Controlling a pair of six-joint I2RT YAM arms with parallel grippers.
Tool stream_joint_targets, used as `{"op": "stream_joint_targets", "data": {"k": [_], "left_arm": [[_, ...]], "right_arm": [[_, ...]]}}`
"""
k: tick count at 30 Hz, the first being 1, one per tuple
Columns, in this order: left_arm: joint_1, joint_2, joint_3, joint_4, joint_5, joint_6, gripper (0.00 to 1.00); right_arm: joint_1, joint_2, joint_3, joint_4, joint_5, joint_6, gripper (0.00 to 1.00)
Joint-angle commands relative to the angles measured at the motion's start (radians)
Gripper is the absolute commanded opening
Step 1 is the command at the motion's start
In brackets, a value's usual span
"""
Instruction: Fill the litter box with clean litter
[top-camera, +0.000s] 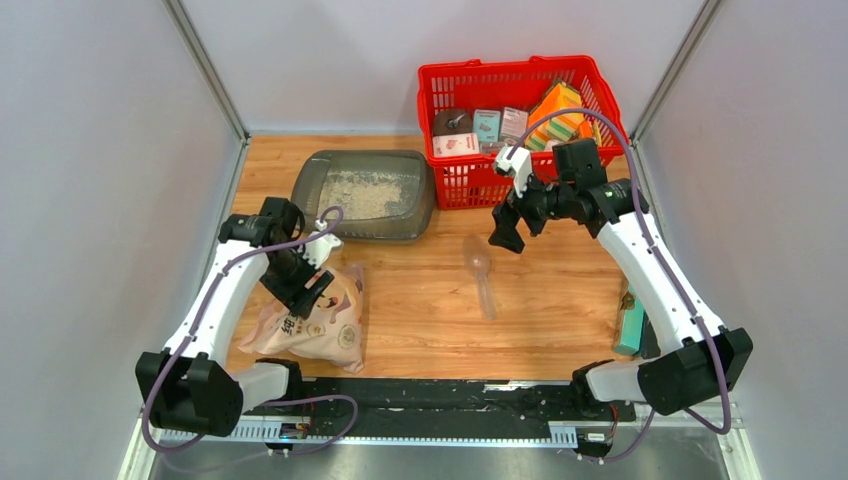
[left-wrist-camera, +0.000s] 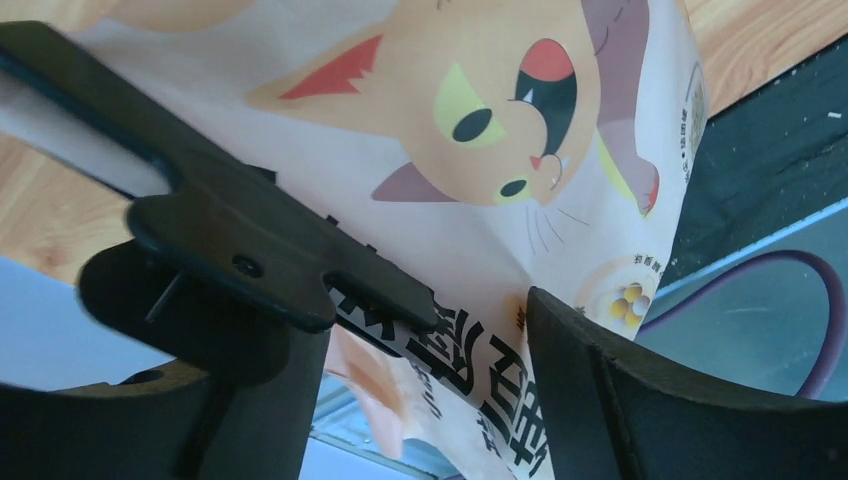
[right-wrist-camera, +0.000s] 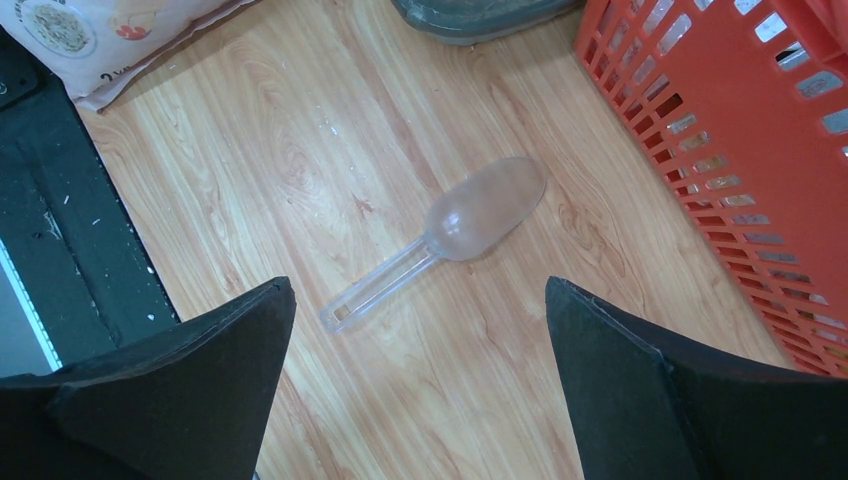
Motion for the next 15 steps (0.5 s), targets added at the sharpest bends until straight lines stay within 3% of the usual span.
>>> {"op": "stream_joint_targets", "data": {"k": [1, 5, 9, 14, 15], "left_arm": [[0.007, -0.025, -0.028, -0.37, 0.034, 0.052, 0.76], [0.007, -0.026, -0.039, -0.403, 0.097, 0.109, 0.64], [0.007, -0.055, -0.01, -0.363, 0.143, 0.164, 0.24], [0.007, -0.045, 0.077, -0.239, 0.089, 0.196, 0.08], [0.007, -0.028, 0.137, -0.217, 0.092, 0.226, 0.0]], "right_arm": [[0.003, 0.006, 0.05, 0.013, 0.0, -0.028, 1.0], [0.005, 0.009, 0.047, 0.016, 0.001, -0.028, 1.0], [0.006, 0.005, 0.036, 0.021, 0.006, -0.028, 1.0], [0.007, 0.0, 0.033, 0.025, 0.017, -0.033, 1.0], [0.007, 0.0, 0.035, 0.025, 0.018, -0.034, 1.0]]}}
